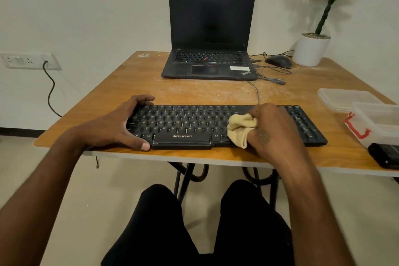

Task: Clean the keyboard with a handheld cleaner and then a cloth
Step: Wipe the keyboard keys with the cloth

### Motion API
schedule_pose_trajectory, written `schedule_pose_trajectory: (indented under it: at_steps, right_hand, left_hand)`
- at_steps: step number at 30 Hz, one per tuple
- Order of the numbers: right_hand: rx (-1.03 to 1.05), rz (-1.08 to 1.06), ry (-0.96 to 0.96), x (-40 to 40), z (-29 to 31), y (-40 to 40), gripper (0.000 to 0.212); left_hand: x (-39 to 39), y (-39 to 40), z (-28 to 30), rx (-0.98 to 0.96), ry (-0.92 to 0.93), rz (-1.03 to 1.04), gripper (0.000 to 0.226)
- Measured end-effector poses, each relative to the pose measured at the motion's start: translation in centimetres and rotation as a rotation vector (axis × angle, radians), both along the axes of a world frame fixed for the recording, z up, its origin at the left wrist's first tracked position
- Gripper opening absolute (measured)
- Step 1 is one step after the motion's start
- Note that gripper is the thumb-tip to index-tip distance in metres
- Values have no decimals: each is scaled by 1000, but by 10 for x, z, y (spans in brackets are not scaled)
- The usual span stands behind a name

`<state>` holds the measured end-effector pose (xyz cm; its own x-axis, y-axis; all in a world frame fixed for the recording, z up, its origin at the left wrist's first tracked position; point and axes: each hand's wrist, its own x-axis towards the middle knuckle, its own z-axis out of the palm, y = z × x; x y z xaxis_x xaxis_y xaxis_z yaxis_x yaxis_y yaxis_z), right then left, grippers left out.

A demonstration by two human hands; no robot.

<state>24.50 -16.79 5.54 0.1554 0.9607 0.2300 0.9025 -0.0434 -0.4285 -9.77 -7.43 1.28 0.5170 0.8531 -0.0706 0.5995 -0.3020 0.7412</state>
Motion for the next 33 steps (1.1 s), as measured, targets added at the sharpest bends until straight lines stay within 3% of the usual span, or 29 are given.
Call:
schedule_pose_trajectory:
  at_steps: [4,7,15,25,33]
  right_hand:
    - [57,138,5,-31,-11,4,25]
    - [60,210,32,-41,-14,7,27]
    - [43,-24,62,28,-5,2,34]
    - [130,115,47,-14,-24,18,46]
    - [37,-58,26,29,-3,1,38]
  left_hand:
    - [0,-1,-1,11,-13,10,121]
    - [0,-1,-1,-1,-14,7,121]
    - [0,0,1,8,-3,5,120]
    - [1,-2,1,11,2,2,119]
    - [0,0,-1,18,2,8,120]
